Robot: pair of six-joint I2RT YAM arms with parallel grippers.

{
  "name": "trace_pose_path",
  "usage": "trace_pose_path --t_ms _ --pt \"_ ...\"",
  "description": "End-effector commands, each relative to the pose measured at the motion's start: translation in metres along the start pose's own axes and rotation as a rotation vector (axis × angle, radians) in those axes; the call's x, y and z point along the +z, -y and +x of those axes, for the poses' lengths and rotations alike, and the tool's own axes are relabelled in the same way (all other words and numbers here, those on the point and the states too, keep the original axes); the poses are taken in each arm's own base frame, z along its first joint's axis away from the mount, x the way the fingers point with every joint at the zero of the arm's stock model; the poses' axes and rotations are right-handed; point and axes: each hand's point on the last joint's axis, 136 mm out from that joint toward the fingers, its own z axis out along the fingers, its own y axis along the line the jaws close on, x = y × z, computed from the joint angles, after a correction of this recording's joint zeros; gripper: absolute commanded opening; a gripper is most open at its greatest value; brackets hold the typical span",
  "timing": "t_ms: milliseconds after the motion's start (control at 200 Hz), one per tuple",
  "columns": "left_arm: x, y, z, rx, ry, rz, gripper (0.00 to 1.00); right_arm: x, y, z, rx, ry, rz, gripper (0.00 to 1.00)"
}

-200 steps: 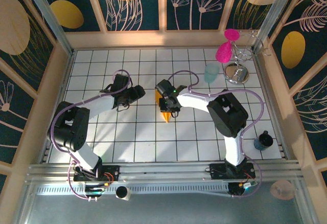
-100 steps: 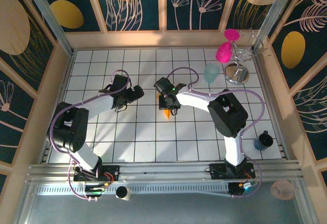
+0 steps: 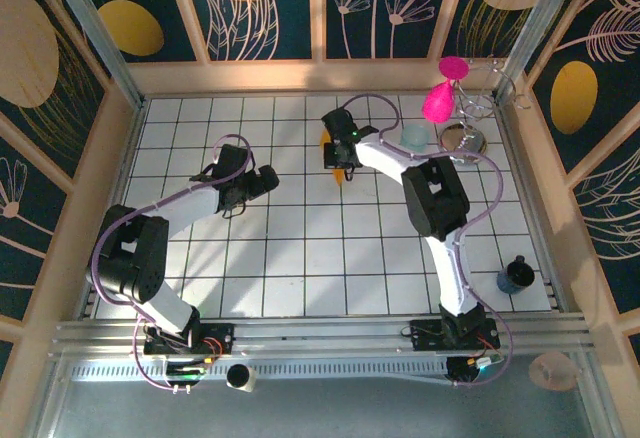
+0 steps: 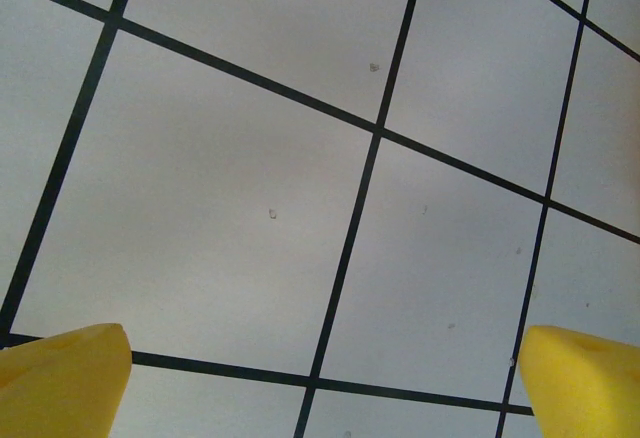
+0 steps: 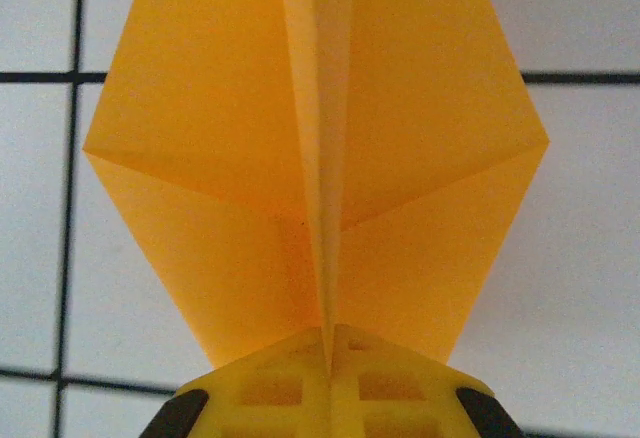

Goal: Fold a paper plane with a square sheet of paper (pick it up from the middle)
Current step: Move the paper plane to the top-center of the table.

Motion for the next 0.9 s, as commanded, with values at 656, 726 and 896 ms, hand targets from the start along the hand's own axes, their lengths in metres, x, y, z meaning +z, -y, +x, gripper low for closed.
trace_pose_path --t_ms 656,726,896 --pt "0.006 0.005 0.01 -0.023 -0.064 0.049 0.99 0.027 0.008 0.013 -0.037 -0.1 0.049 0.28" --pt "0.006 0.005 0.011 -0.023 -0.064 0.051 0.99 0.03 0.008 0.017 -0.035 -0.108 0.052 0.3" --pt "0.007 0.005 0.011 -0.023 -0.069 0.053 0.99 0.043 0.015 0.034 -0.046 -0.149 0.075 0.35"
